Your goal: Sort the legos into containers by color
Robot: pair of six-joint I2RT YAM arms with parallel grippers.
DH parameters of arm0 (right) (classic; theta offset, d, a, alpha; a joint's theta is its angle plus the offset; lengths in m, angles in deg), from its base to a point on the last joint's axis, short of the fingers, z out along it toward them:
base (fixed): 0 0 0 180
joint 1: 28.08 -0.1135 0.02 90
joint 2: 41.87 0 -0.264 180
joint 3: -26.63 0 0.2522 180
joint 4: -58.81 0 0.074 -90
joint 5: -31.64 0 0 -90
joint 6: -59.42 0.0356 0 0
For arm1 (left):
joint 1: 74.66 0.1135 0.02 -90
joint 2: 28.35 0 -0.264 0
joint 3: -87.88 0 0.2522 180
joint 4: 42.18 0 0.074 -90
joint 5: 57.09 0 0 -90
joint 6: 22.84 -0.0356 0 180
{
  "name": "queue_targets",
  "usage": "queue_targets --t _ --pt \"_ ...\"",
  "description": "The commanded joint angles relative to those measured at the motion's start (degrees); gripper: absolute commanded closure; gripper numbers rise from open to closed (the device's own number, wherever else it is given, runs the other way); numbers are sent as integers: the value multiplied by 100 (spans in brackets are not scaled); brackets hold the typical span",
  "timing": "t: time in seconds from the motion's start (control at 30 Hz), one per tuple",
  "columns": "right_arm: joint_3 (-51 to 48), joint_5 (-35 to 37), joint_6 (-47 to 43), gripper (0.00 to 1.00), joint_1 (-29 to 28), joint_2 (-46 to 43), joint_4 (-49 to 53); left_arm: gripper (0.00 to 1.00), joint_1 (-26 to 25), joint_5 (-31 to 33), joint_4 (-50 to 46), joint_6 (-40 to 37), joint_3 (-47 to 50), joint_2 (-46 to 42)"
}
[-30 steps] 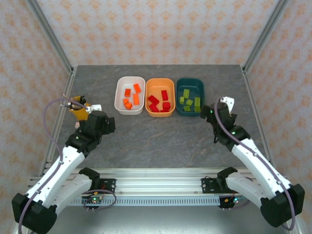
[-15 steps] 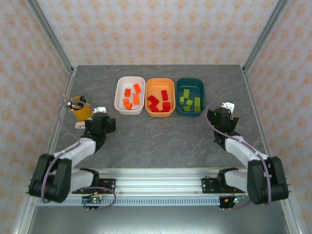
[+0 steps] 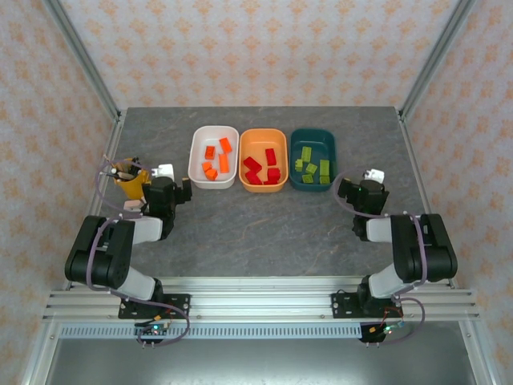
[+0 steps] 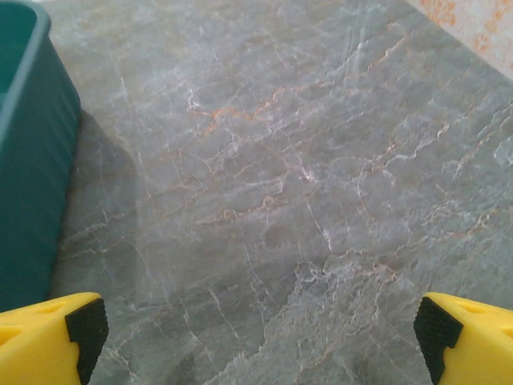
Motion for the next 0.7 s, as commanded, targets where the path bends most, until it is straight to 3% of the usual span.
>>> queue_targets --t 0.0,0.67 --pt "214 125 13 1 -25 0 -308 0 59 5 595 -12 32 28" --pt "249 -80 -123 1 -63 -15 -195 0 52 10 527 -9 6 8"
